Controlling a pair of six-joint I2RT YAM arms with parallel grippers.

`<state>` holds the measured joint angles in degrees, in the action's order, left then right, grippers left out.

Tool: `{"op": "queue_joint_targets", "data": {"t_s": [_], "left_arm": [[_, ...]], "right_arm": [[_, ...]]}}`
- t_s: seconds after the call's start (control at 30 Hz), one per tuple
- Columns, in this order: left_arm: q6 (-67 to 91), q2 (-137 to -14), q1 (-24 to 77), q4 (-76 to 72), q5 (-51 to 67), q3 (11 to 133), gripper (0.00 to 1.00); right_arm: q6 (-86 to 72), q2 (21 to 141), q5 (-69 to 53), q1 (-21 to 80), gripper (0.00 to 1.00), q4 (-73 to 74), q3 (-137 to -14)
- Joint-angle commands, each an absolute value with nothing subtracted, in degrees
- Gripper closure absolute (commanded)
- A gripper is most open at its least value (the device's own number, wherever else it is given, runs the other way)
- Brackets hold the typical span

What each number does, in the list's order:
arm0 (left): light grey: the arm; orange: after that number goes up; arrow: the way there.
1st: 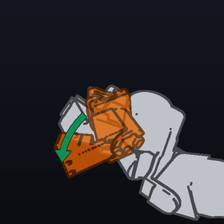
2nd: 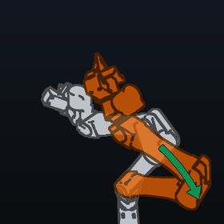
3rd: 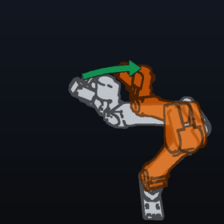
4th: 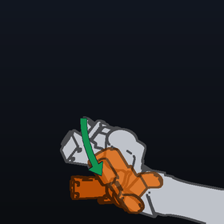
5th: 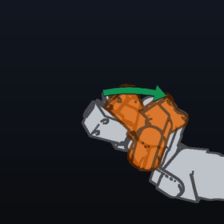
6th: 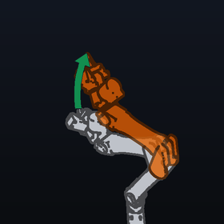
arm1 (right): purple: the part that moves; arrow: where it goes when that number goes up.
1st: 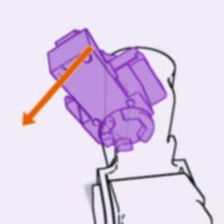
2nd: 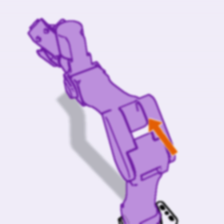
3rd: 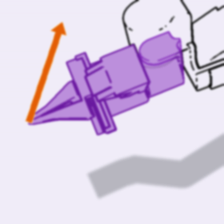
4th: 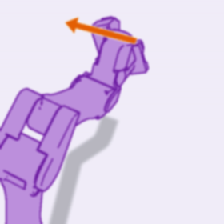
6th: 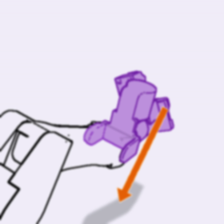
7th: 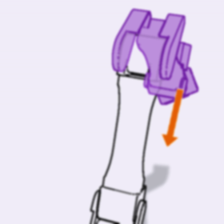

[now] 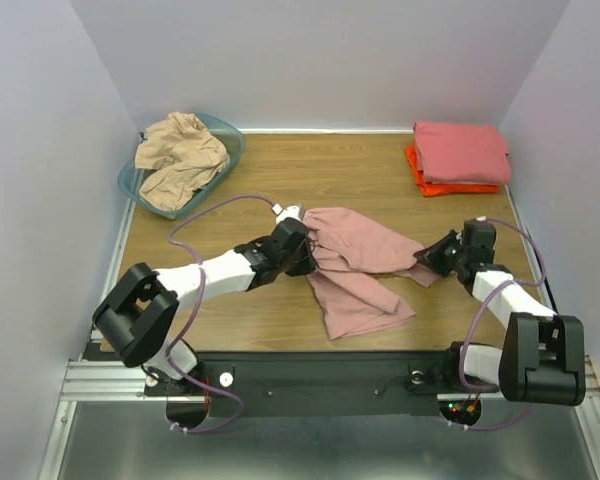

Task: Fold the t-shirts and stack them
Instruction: Flatten the tshirt out

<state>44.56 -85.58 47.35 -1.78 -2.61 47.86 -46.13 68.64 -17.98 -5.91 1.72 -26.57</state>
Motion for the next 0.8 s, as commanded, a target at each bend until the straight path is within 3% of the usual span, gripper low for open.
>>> {"op": "queue_joint_targets", "data": {"t_s": [0.0,0.43,0.77], "left_arm": [[39.83,-75.97,43.25,3.91,-8.94,53.24,1.00],[35.60,-49.06,40.34,20.91,-29.08,72.05,1.00],[31.48,-44.12,40.43,20.05,-38.76,80.77,1.00]], "right_arm": [[-44.92,64.08,-20.22,-5.98,1.00,-3.18,-37.93],[-41.31,51.34,-16.35,-5.98,1.00,10.62,-67.64],[-37.00,51.41,-8.34,-5.98,1.00,17.40,-85.77]]}}
